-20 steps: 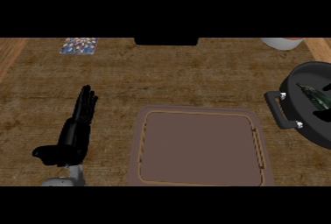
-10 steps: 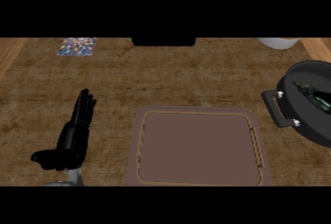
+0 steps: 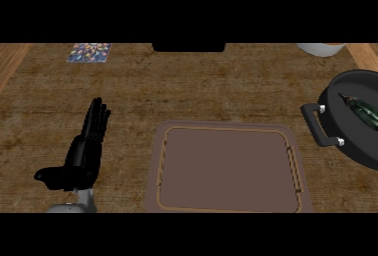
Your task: Pick the eggplant from the tray and place it in the pot
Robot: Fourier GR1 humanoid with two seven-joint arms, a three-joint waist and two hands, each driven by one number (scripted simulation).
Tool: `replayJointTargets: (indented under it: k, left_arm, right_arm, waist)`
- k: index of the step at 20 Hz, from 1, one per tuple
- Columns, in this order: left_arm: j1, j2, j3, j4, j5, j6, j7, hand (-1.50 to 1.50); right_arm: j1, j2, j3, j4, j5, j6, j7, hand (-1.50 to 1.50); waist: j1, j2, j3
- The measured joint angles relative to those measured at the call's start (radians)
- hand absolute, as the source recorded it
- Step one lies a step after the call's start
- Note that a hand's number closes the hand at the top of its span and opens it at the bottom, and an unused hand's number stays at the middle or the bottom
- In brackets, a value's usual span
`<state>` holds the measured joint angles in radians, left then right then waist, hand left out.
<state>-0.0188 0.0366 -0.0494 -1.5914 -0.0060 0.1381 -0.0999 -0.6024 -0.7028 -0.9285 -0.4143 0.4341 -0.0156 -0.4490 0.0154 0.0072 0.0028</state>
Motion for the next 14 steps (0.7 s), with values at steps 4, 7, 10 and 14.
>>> replayJointTargets:
  k: [4,7,10,14]
  left_arm:
    - [0.001,-0.005,-0.003,-0.008,-0.003,0.004,0.003,0.00]
    - [-0.002,-0.008,-0.010,-0.023,-0.005,0.005,0.021,0.00]
    - [0.004,-0.005,-0.008,-0.012,-0.006,0.000,0.008,0.00]
    - [0.009,-0.008,-0.008,-0.006,-0.003,-0.005,0.001,0.00]
  right_arm:
    - [0.033,-0.070,-0.034,0.068,-0.048,0.038,-0.081,-1.50]
    - [0.060,-0.117,-0.052,0.111,-0.075,0.071,-0.131,-1.50]
    - [0.091,-0.157,-0.064,0.142,-0.097,0.101,-0.169,-1.50]
    - [0.116,-0.197,-0.070,0.175,-0.118,0.122,-0.198,-1.50]
  waist:
    - [0.003,0.002,0.001]
    - [0.006,0.003,0.001]
    - [0.006,0.003,0.002]
    - [0.008,0.004,0.002]
